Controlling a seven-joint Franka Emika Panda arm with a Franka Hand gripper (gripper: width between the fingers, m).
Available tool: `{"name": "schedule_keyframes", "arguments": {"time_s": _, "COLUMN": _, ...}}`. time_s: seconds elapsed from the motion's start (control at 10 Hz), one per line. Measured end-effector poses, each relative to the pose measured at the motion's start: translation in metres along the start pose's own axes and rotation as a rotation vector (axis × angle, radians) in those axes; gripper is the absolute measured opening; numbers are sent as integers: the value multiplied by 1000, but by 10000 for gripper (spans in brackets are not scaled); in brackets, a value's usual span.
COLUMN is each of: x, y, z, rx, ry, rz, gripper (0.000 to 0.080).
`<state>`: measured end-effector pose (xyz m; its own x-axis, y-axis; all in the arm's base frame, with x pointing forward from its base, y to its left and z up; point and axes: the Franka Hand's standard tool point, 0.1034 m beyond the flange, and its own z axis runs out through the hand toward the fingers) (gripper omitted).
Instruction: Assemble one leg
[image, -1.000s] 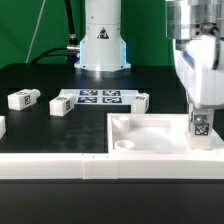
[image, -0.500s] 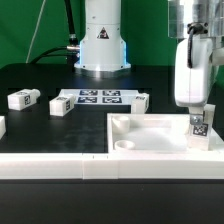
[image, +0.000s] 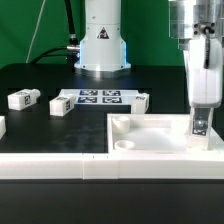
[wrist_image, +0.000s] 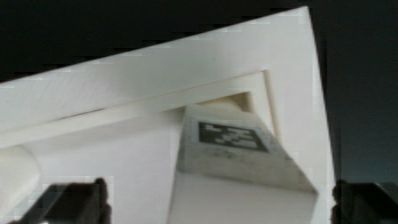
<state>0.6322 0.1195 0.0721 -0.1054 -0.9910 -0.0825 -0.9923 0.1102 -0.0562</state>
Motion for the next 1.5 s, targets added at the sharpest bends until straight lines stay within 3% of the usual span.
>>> {"name": "schedule_keyframes", "arguments": {"time_s": 0.7, "x": -6, "y": 1, "z": 0, "rx": -13, "ry": 31, "rz": -764, "gripper": 649}}
{"name": "schedule_keyframes", "arguments": {"time_s": 1.0, "x": 1, "y": -4, "z": -3, "rx": -22, "ry": 46, "rz": -1091, "gripper": 649}}
{"name": "schedule_keyframes", "arguments": {"time_s": 1.3, "x": 3, "y": -4, "z": -3, "rx": -41, "ry": 65, "rz": -1334, "gripper": 649}}
{"name": "schedule_keyframes", "arguments": {"time_s": 1.5, "x": 4, "y": -5, "z": -3, "rx": -40, "ry": 66, "rz": -1350, "gripper": 649}}
